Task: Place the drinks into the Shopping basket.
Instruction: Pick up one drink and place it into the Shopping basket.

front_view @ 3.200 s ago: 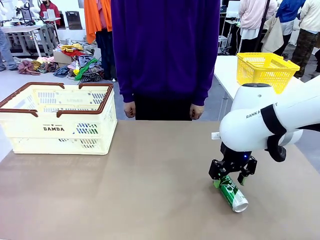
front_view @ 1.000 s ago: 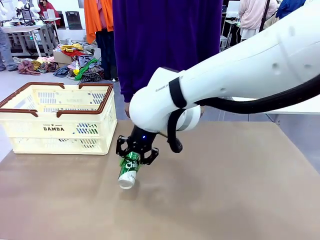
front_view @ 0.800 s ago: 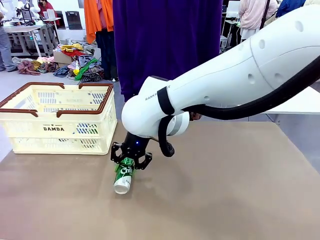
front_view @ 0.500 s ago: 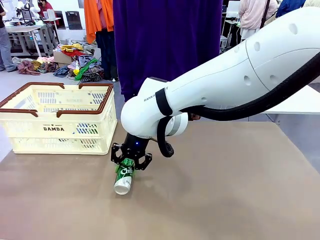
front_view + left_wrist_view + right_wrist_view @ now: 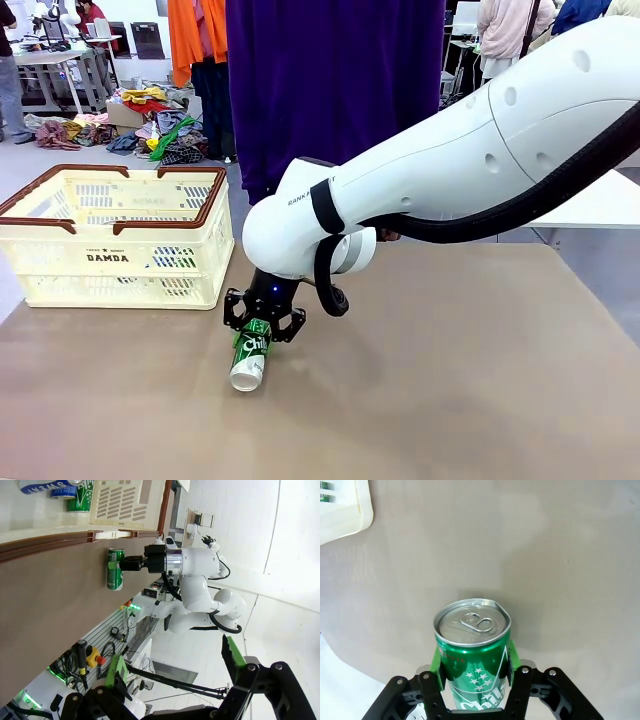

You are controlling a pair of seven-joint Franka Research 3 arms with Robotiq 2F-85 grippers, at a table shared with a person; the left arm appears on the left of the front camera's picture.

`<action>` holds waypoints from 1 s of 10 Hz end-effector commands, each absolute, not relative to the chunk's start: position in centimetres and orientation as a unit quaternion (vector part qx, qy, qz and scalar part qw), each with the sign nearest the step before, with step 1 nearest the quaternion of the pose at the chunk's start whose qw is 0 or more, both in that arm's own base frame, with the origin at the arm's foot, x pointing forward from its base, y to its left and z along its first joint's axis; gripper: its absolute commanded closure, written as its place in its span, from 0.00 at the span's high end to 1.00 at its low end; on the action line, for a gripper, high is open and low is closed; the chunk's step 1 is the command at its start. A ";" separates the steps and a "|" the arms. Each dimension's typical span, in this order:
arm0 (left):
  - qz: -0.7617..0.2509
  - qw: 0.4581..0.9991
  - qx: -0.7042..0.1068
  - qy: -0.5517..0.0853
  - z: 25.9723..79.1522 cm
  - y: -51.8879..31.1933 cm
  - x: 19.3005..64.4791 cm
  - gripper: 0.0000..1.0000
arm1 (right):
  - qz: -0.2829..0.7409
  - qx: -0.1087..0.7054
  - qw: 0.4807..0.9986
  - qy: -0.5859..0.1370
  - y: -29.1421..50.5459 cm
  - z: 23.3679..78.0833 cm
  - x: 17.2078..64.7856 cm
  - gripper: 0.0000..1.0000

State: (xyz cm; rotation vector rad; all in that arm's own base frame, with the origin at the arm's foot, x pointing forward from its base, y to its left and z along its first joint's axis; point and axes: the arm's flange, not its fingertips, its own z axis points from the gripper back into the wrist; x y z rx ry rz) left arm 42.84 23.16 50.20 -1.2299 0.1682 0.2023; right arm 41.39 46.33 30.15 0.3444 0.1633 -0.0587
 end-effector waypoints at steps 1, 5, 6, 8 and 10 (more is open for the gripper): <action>0.097 0.808 -0.576 0.085 50.5 23.0 42.5 1.00 | -0.028 0.176 0.981 0.078 46.5 30.7 41.3 0.00; 0.097 0.808 -0.576 0.085 50.5 23.0 42.5 1.00 | -0.006 0.159 0.984 0.082 46.8 29.0 41.7 0.00; 0.097 0.808 -0.576 0.085 50.5 23.0 42.5 1.00 | -0.003 0.155 0.985 0.080 46.7 28.9 41.6 0.00; 0.097 0.808 -0.576 0.085 50.5 23.0 42.5 1.00 | 0.008 0.154 0.985 0.084 46.8 28.6 41.4 0.45; 0.097 0.808 -0.576 0.085 50.5 23.0 42.5 1.00 | 0.018 0.148 0.984 0.095 46.8 28.3 41.6 1.00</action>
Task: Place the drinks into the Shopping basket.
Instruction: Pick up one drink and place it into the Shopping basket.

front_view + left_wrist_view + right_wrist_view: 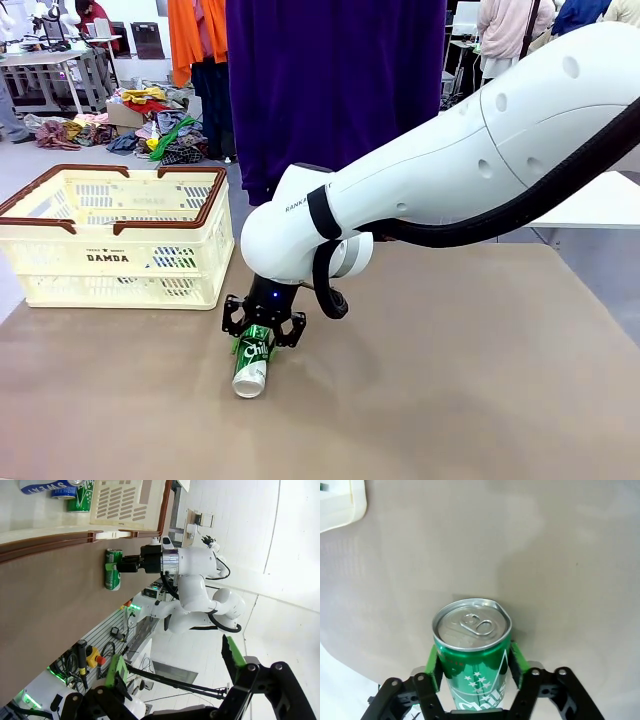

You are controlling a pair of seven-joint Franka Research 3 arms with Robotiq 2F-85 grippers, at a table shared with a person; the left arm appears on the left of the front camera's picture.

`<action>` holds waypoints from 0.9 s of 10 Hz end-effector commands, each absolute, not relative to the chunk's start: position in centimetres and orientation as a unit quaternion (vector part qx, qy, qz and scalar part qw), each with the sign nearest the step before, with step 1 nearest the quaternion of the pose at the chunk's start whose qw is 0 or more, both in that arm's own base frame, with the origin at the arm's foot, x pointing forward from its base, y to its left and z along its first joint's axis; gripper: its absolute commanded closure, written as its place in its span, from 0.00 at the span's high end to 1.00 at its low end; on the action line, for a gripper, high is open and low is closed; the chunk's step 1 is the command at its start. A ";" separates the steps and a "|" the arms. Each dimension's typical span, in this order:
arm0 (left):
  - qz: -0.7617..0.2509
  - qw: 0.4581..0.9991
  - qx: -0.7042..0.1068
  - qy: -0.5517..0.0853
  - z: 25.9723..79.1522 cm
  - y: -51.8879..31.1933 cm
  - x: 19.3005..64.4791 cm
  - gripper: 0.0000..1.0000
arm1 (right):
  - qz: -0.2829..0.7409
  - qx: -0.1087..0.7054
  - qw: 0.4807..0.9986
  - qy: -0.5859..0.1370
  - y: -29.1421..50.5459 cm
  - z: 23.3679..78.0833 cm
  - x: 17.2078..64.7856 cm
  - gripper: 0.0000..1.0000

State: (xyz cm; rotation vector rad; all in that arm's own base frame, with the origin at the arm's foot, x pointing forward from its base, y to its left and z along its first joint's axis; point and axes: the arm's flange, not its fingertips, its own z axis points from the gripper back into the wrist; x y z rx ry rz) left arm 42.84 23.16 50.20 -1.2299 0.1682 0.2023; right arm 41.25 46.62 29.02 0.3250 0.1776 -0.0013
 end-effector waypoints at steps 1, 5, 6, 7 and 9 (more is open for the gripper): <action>0.097 0.808 -0.576 0.085 50.5 23.0 42.5 1.00 | 0.022 0.145 0.984 0.100 46.8 28.3 41.7 1.00; 0.097 0.808 -0.576 0.085 50.5 23.0 42.5 1.00 | 0.037 0.143 0.984 0.096 46.6 29.2 41.0 1.00; 0.097 0.808 -0.576 0.085 50.5 23.0 42.5 1.00 | 0.039 0.138 0.985 0.093 46.1 30.4 40.4 1.00; 0.097 0.808 -0.576 0.085 50.5 23.0 42.5 1.00 | 0.042 0.129 0.987 0.086 45.1 32.5 39.3 1.00; 0.097 0.808 -0.576 0.085 50.5 23.0 42.5 1.00 | 0.012 0.108 0.991 0.076 40.9 38.0 36.3 1.00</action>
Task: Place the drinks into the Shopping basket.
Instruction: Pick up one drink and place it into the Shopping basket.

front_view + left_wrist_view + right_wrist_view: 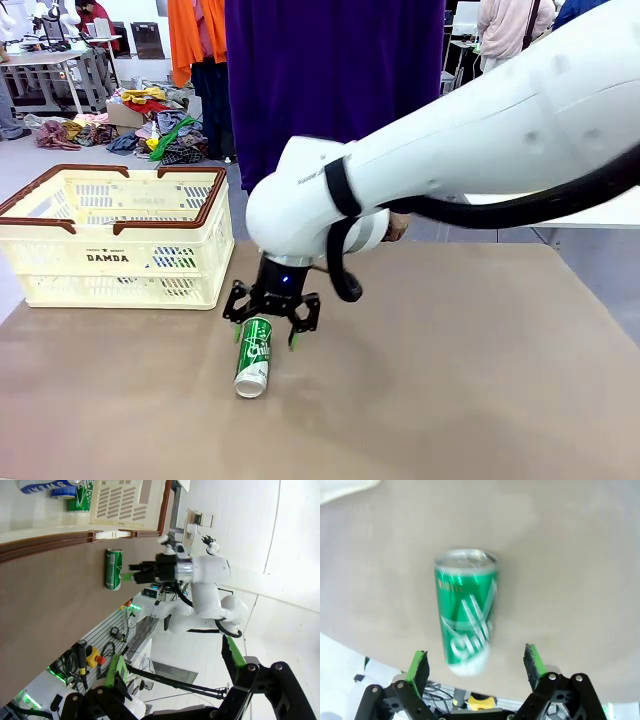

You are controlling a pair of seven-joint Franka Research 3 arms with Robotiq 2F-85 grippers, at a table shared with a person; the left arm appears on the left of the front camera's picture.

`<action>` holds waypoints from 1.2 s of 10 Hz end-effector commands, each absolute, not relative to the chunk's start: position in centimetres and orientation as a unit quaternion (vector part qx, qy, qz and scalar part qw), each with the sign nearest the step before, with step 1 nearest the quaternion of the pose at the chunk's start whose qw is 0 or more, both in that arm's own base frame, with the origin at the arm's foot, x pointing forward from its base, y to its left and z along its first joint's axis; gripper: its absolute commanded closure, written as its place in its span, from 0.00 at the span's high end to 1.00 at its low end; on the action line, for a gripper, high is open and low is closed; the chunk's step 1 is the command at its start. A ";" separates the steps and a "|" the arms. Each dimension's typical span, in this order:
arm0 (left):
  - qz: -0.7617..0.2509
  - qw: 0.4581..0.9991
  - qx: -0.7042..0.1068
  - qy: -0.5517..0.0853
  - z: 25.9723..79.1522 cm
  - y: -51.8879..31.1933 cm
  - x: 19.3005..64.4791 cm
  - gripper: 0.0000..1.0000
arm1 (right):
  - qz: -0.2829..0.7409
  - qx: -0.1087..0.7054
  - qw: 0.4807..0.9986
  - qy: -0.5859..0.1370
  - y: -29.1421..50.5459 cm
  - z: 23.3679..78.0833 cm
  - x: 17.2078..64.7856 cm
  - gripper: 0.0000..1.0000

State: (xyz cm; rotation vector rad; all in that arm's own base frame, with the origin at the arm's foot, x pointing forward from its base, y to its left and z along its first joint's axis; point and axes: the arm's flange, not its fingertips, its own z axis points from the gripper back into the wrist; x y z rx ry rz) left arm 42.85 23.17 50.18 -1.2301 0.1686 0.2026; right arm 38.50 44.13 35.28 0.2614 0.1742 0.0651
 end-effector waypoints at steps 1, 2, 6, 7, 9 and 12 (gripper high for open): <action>0.097 0.808 -0.576 0.085 50.5 23.0 42.5 1.00 | 0.001 0.114 0.991 0.076 37.6 40.7 34.8 1.00; 0.097 0.808 -0.576 0.085 50.5 23.0 42.5 1.00 | -0.005 0.139 0.988 0.067 33.3 43.0 33.4 1.00; 0.097 0.808 -0.576 0.085 50.5 23.0 42.5 1.00 | -0.079 0.336 0.937 0.049 16.5 41.3 27.8 1.00; 0.097 0.808 -0.576 0.085 50.5 23.0 42.5 1.00 | -0.085 0.364 0.926 0.039 14.9 39.2 27.8 1.00; 0.097 0.808 -0.576 0.085 50.5 23.0 42.5 1.00 | -0.084 0.330 0.939 0.045 16.9 43.3 29.5 1.00; 0.097 0.808 -0.576 0.085 50.5 23.0 42.5 1.00 | -0.084 0.330 0.939 0.045 16.9 43.3 29.5 1.00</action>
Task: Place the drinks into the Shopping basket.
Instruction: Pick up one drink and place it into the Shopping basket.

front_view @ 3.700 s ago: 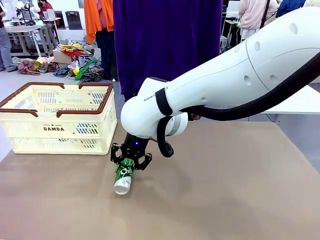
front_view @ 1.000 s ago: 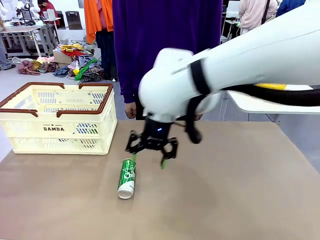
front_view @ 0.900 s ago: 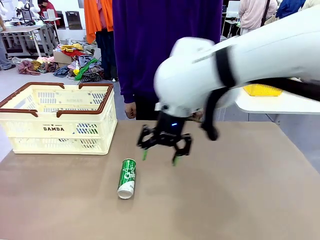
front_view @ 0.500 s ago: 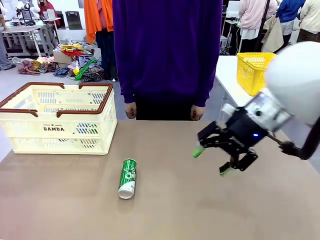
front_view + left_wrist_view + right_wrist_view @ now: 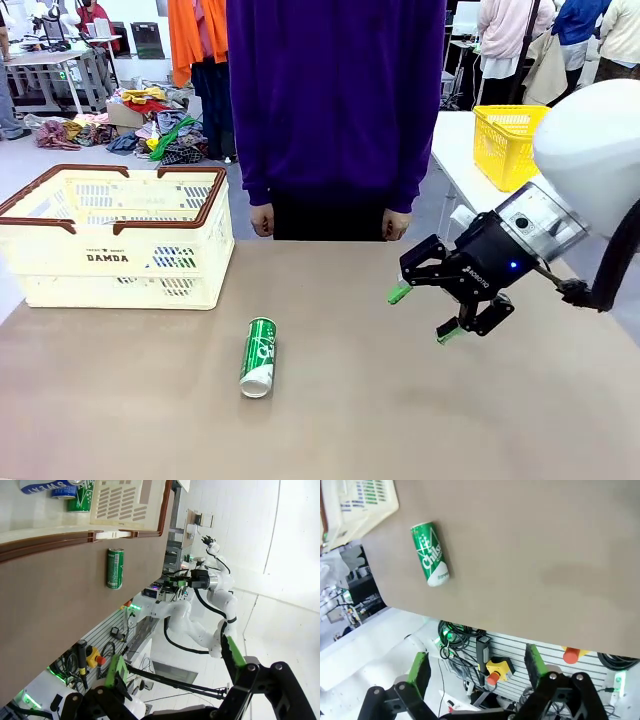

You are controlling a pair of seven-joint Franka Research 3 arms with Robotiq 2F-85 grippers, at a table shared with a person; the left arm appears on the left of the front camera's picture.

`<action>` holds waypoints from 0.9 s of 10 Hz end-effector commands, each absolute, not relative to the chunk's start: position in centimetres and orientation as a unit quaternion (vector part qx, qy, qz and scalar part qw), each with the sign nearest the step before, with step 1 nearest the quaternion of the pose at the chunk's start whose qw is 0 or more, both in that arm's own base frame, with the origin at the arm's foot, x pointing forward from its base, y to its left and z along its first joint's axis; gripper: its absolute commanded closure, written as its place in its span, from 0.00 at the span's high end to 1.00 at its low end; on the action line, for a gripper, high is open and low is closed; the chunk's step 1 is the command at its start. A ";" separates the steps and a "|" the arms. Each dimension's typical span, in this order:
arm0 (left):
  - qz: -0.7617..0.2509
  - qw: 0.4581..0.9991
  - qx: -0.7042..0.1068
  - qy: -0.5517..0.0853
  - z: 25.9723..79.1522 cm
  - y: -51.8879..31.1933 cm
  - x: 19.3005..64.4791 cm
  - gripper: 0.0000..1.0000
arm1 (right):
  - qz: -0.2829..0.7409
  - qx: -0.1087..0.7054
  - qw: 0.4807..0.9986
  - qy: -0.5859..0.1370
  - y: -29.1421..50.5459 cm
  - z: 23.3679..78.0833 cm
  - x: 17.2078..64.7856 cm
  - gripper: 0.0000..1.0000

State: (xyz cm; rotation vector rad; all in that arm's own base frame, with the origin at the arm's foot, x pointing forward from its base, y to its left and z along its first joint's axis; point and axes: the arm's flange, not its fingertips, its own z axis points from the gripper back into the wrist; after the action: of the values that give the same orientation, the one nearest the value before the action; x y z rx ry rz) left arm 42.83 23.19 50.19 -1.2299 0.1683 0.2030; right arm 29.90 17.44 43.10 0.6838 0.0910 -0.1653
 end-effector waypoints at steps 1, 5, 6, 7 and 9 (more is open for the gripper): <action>0.097 0.808 -0.576 0.085 50.5 23.0 42.5 1.00 | -0.091 0.337 0.936 0.052 17.0 42.4 30.5 1.00; 0.097 0.808 -0.576 0.085 50.5 23.0 42.5 1.00 | -0.021 0.546 0.829 0.121 -0.9 50.4 29.6 1.00; 0.097 0.808 -0.576 0.085 50.5 23.0 42.5 1.00 | -0.049 0.605 0.787 0.110 -6.5 49.3 28.8 1.00; 0.097 0.808 -0.576 0.085 50.5 23.0 42.5 1.00 | -0.064 0.649 0.752 0.097 -10.5 47.2 27.9 1.00; 0.097 0.808 -0.576 0.085 50.5 23.0 42.5 1.00 | -0.086 0.713 0.692 0.073 -16.1 42.6 26.2 1.00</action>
State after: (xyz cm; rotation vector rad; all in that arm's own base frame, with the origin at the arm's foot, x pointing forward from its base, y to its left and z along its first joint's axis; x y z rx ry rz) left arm 42.81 23.21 50.17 -1.2301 0.1683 0.2036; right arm 23.82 -14.94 45.06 1.5348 0.1582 -0.2132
